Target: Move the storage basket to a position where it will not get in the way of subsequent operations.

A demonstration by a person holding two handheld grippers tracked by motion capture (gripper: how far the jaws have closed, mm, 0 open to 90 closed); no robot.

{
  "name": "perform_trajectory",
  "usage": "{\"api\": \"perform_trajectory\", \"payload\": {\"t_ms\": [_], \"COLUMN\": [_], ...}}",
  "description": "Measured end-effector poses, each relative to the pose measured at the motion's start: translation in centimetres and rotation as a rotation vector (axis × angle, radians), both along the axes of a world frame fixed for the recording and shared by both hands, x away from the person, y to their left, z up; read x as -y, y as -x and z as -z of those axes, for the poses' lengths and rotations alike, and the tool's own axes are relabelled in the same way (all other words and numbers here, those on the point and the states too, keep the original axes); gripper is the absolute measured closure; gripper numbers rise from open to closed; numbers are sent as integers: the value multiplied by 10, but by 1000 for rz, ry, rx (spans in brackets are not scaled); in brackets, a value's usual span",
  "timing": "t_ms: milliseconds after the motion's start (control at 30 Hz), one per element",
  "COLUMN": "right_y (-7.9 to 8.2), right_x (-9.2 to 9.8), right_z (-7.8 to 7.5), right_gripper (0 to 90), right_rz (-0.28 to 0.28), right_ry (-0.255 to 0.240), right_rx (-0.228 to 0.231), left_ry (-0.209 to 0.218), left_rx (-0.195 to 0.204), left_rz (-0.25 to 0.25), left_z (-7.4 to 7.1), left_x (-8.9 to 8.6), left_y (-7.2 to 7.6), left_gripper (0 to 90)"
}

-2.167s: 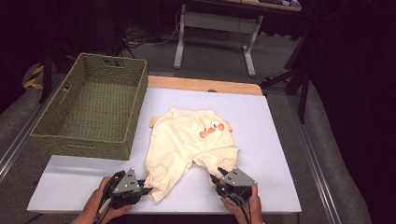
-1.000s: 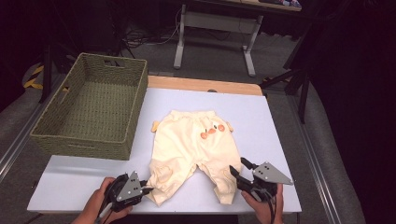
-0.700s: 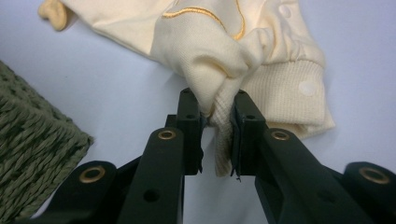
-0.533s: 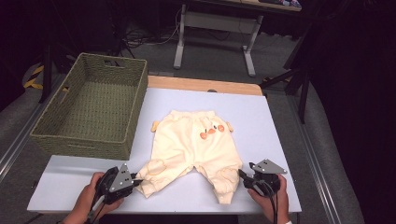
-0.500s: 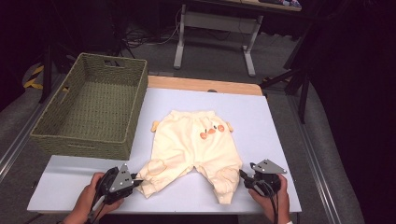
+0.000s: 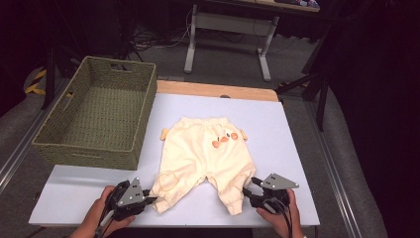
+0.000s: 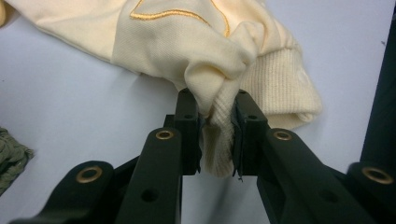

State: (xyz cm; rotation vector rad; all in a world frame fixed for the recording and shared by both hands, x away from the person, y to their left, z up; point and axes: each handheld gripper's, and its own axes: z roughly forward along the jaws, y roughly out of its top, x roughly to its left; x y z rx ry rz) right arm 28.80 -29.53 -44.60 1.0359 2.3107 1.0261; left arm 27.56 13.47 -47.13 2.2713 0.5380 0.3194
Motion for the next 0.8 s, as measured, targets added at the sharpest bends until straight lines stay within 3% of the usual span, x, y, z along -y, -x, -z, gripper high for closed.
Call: {"api": "perform_trajectory", "payload": {"t_ms": [100, 133, 333, 500, 600, 700, 800], "right_y": [1, 2, 0, -9, -10, -13, -12], "right_x": [-7, -16, -38, -52, -51, -50, -50], "right_z": [-2, -4, -8, 1, 4, 9, 9], "right_gripper": [469, 466, 458, 452, 430, 395, 354], "right_rz": [-22, -37, -76, -63, -39, 13, 20], "right_ry": [-27, -32, -65, 2, -4, -22, 1], "right_rx": [24, 54, 86, 52, 35, 3, 20], "left_ry": [-2, -3, 7, 20, 48, 49, 39], "left_rx": [-6, -7, -11, -20, -41, -41, -34], "left_rz": [0, 0, 2, -1, 8, 22, 29], "left_z": [1, 1, 2, 3, 4, 4, 3], "left_x": [1, 1, 2, 2, 3, 8, 11], "left_y": [0, 0, -1, -1, -1, 2, 4], "left_gripper": [754, 752, 748, 747, 746, 743, 742]}}
